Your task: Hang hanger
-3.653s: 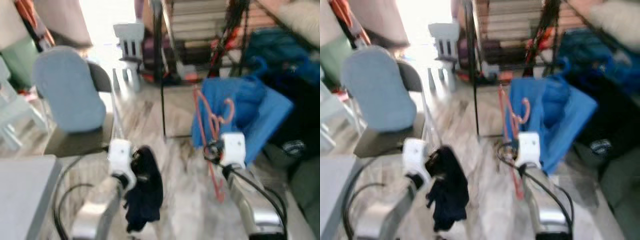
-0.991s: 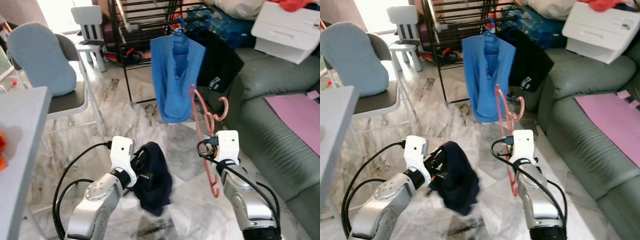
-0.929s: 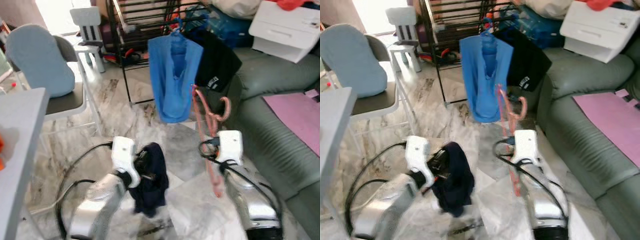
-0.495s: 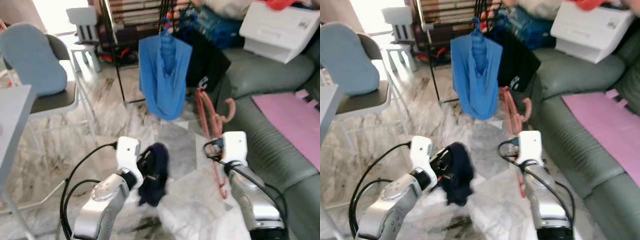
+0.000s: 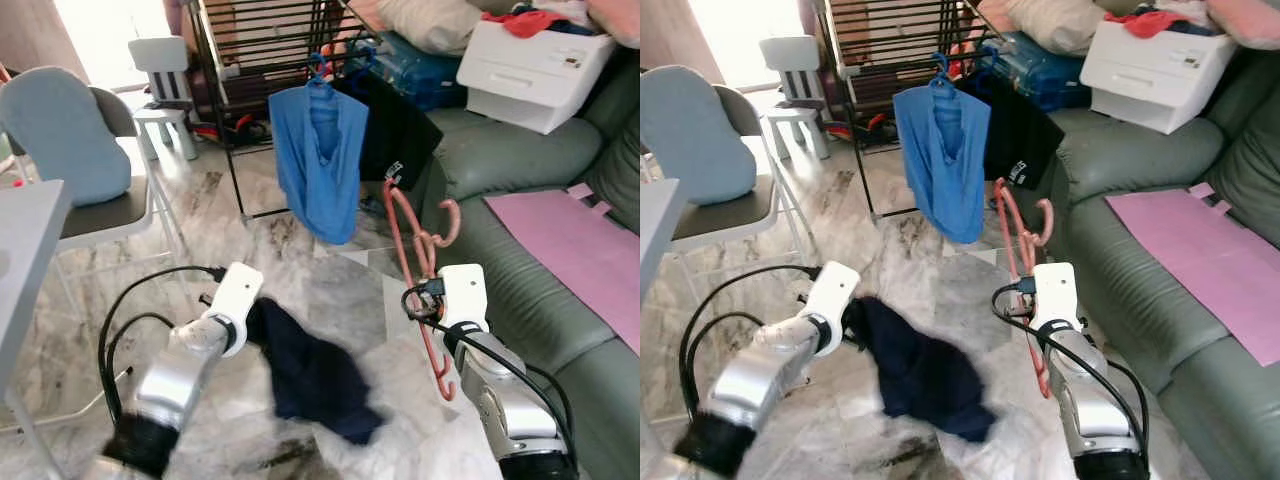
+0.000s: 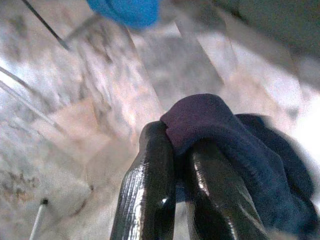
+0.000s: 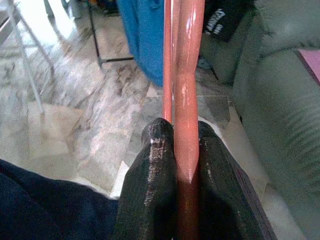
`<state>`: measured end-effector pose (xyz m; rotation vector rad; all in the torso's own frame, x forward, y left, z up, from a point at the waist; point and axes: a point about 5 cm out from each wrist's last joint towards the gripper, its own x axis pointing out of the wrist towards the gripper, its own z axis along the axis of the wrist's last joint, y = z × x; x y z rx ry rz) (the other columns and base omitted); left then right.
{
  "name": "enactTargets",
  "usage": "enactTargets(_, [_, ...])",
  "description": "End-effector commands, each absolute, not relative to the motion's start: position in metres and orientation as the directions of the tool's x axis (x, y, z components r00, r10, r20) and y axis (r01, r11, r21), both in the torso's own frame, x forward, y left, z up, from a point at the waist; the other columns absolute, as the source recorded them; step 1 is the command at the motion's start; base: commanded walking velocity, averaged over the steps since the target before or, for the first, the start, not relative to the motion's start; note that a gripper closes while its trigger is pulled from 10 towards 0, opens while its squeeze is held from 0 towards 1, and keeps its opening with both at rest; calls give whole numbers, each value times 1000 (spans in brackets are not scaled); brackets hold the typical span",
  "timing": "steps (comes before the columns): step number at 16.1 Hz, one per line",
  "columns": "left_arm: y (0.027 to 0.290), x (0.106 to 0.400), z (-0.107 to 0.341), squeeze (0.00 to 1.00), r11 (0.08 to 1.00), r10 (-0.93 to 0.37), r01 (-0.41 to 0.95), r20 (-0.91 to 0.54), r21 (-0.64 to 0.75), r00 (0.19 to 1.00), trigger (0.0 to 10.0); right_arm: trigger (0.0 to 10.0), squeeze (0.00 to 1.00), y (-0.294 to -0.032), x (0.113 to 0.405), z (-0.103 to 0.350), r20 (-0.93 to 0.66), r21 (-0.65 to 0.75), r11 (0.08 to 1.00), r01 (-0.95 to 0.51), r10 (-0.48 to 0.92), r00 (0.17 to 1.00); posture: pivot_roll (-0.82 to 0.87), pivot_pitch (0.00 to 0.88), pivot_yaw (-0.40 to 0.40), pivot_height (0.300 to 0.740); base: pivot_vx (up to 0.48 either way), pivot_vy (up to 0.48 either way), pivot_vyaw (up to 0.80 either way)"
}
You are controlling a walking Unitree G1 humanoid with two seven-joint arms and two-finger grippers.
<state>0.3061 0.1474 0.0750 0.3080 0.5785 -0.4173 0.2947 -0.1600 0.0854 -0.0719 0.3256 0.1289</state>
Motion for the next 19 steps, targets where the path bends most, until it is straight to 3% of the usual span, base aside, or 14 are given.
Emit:
enactTargets(1, [148,315,86,0,856,-325,494,-589,149,740,10000,10000,0,-153,300,93,-307,-69,979,-191,162,938,-120,18,71,740,0,0,0])
enactTargets(3, [146,317,87,0,887,-371,462,-596,0,713,10000,10000,0,-150,298,93,-317,-87,968,-236,198,927,-122,17,84,740,0,0,0])
enactTargets(5, [141,320,87,0,917,-394,345,-591,-201,704,10000,10000,0,-149,295,91,-346,-117,942,-314,257,902,-121,17,97,740,0,0,0])
enactTargets(7, [138,326,85,0,948,-301,157,-615,-278,729,10000,10000,0,-145,292,92,-375,-112,908,-404,338,863,-121,14,101,740,0,0,0])
enactTargets(9, [146,335,82,0,977,-157,26,-638,-211,754,10000,10000,0,-144,290,97,-396,-121,864,-489,409,822,-118,13,105,740,0,0,0])
enactTargets(10, [162,348,88,0,994,27,-86,-595,-70,803,10000,10000,0,-148,289,103,-416,-140,818,-557,462,783,-122,12,107,740,0,0,0])
enactTargets(12, [171,359,100,0,985,128,-170,-549,-25,826,10000,10000,0,-155,290,108,-430,-175,787,-592,480,765,-125,10,112,740,0,0,0])
enactTargets(15, [172,369,112,0,948,251,-317,-518,-41,818,10000,10000,0,-168,305,124,-372,-195,844,-499,407,834,-122,5,120,740,0,0,0])
enactTargets(16, [167,369,110,0,940,231,-331,-559,-84,797,10000,10000,0,-167,304,124,-379,-194,833,-518,423,823,-122,3,123,740,0,0,0])
enactTargets(19, [164,366,102,0,949,229,-313,-607,-34,761,10000,10000,0,-161,290,119,-439,-156,756,-636,524,730,-119,0,131,740,0,0,0])
